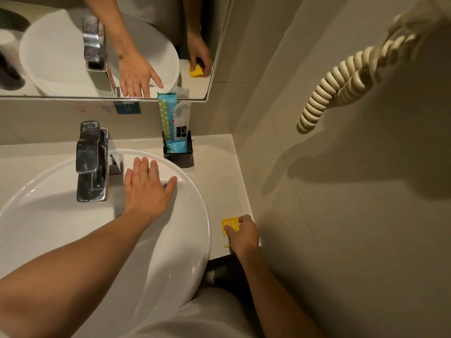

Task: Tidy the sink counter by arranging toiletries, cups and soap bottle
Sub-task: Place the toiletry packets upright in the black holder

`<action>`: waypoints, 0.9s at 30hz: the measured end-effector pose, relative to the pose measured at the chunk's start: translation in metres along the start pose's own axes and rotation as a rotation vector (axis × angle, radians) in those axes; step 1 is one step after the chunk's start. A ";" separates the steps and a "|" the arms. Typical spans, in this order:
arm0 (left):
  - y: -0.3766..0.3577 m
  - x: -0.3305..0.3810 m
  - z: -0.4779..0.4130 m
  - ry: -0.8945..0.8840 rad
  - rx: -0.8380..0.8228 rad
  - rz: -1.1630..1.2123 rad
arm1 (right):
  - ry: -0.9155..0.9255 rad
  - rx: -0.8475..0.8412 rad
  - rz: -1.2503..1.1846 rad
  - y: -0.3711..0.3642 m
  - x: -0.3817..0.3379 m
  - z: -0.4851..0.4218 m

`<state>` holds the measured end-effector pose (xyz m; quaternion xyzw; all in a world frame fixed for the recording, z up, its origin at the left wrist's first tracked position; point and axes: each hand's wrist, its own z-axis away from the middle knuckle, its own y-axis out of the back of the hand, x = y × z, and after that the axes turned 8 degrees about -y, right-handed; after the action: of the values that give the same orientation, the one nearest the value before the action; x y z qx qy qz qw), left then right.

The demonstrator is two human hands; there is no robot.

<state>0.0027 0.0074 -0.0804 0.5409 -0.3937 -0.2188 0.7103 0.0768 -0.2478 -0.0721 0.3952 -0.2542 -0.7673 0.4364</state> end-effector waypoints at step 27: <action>0.001 0.000 0.002 -0.028 0.013 0.011 | 0.724 -0.099 -0.375 0.044 -0.233 -0.017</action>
<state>0.0010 0.0071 -0.0792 0.5401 -0.4082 -0.2198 0.7024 0.1831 -0.0670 0.0408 0.6579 0.0293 -0.6560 0.3688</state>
